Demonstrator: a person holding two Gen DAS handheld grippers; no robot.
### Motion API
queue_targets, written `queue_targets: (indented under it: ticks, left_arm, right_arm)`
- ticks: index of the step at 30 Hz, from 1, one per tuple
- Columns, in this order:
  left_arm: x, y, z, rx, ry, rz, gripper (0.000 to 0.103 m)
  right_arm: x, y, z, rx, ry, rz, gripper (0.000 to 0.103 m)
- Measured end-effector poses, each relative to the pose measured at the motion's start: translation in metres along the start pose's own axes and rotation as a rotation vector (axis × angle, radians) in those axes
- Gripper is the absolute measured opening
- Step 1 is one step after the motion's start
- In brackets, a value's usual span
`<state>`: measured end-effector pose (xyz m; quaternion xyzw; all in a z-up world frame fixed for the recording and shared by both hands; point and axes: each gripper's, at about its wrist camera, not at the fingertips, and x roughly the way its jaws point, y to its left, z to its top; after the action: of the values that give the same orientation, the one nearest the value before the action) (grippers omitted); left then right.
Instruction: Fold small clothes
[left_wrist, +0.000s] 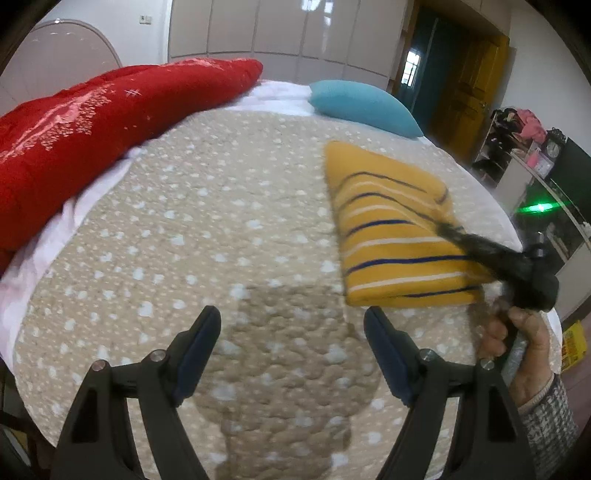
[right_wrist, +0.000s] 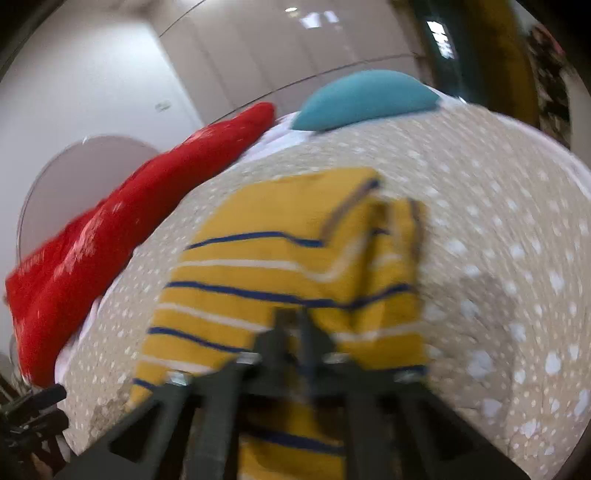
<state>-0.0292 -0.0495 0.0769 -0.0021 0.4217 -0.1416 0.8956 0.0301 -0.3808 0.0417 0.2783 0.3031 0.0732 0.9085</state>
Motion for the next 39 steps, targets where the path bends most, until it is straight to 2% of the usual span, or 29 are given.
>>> queue_targets:
  ticks: [3, 6, 9, 13, 15, 17, 19, 23, 25, 26, 29, 31, 32, 35, 37, 39]
  left_arm:
    - [-0.001, 0.016, -0.003, -0.030, -0.003, -0.009, 0.079]
    - [0.001, 0.028, -0.008, -0.055, 0.003, -0.020, 0.079]
    - [0.005, 0.036, -0.010, -0.072, 0.014, -0.009, 0.079]
    - [0.010, 0.045, -0.013, -0.089, 0.022, 0.006, 0.080]
    - [0.014, 0.050, -0.016, -0.095, 0.037, 0.008, 0.080]
    - [0.015, 0.052, -0.017, -0.090, 0.048, 0.009, 0.080]
    - [0.015, 0.055, -0.018, -0.079, 0.050, 0.020, 0.080]
    - [0.018, 0.055, -0.017, -0.063, 0.046, 0.037, 0.080]
    - [0.024, 0.052, -0.015, -0.064, 0.052, 0.027, 0.080]
    - [0.028, 0.048, -0.014, -0.059, 0.057, 0.022, 0.080]
    - [0.036, 0.035, -0.016, -0.038, 0.077, 0.016, 0.080]
    - [0.038, 0.026, -0.019, -0.016, 0.091, 0.008, 0.080]
    - [0.037, 0.022, -0.020, -0.001, 0.094, 0.010, 0.080]
    - [0.033, 0.014, -0.020, 0.029, 0.090, 0.026, 0.080]
    - [0.030, 0.013, -0.021, 0.035, 0.088, 0.026, 0.081]
    - [0.029, 0.013, -0.021, 0.035, 0.087, 0.022, 0.081]
  right_arm:
    - [-0.014, -0.011, -0.001, 0.063, -0.003, 0.017, 0.000]
    - [-0.035, -0.001, 0.006, 0.052, -0.035, -0.026, 0.005]
    - [-0.044, 0.018, 0.024, 0.006, -0.066, -0.057, 0.005]
    - [-0.022, 0.051, 0.038, -0.102, -0.059, -0.084, 0.005]
    - [0.003, 0.055, 0.042, -0.126, -0.002, -0.050, 0.009]
    - [0.032, 0.045, 0.044, -0.111, 0.073, -0.062, 0.011]
    - [0.046, 0.025, 0.043, -0.091, 0.093, -0.094, 0.000]
    - [0.024, -0.002, 0.046, -0.027, 0.042, -0.090, 0.000]
    - [0.003, 0.003, 0.046, -0.017, -0.004, -0.154, 0.011]
    - [-0.007, 0.012, 0.047, -0.042, -0.026, -0.161, 0.011]
    - [-0.012, 0.044, 0.048, -0.113, -0.022, -0.069, 0.011]
    - [-0.002, 0.072, 0.044, -0.197, -0.009, -0.030, 0.011]
    - [0.010, 0.089, 0.040, -0.258, 0.003, -0.030, 0.011]
    - [0.049, 0.115, 0.029, -0.330, 0.060, -0.032, 0.011]
    - [0.074, 0.114, 0.017, -0.350, 0.116, -0.063, 0.014]
    - [0.082, 0.108, 0.006, -0.334, 0.098, -0.059, 0.014]
